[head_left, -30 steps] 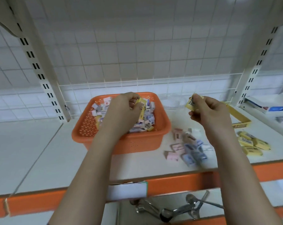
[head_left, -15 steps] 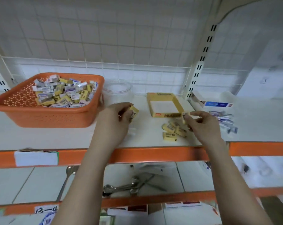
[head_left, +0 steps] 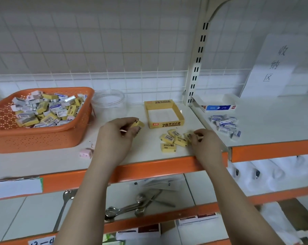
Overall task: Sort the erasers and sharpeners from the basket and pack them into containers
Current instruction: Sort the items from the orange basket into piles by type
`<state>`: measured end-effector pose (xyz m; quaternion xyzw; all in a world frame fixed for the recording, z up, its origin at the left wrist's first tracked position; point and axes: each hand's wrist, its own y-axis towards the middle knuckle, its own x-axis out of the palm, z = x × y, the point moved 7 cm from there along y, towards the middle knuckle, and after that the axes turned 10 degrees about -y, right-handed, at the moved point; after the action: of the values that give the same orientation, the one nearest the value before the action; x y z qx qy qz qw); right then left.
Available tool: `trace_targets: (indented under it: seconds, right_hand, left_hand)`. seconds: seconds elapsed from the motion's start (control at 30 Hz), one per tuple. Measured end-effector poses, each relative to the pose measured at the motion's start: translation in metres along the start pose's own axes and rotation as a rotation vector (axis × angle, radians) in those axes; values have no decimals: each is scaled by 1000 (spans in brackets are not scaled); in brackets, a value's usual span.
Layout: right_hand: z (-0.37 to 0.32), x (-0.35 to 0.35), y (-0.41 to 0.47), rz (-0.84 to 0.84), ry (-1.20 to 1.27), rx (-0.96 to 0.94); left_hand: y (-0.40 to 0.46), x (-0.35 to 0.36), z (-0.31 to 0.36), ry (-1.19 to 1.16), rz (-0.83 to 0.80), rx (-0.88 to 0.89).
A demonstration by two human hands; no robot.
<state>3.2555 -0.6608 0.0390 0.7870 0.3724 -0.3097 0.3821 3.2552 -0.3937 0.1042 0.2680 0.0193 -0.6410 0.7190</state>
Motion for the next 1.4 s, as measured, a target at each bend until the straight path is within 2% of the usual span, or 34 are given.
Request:
trace_targets:
  seconds: [0.1, 0.17, 0.5, 0.73, 0.87, 1.03, 1.1, 1.2, 1.4]
  right_hand:
    - [5, -11, -19, 224, 16, -69]
    - [10, -13, -28, 316, 29, -105]
    - [13, -11, -35, 398, 65, -147]
    - [11, -10, -32, 365, 84, -152]
    - [3, -13, -33, 390, 137, -144]
    - [-20, -10, -37, 371, 232, -42]
    - [-58, 4, -43, 377, 244, -43]
    - [-87, 2, -36, 348, 267, -33]
    - [-225, 37, -33, 273, 298, -107]
  left_hand:
    - [7, 15, -4, -40, -31, 6]
    - [13, 29, -8, -45, -71, 12]
    - [29, 107, -23, 189, -337, 40]
    - [38, 103, -28, 106, -376, -26]
    - [46, 83, -22, 99, -347, 0]
    - [61, 34, -2, 103, -298, 87]
    - [73, -11, -9, 108, -275, 134]
    - [79, -42, -9, 108, -246, 171]
    - [106, -161, -56, 228, -250, 216]
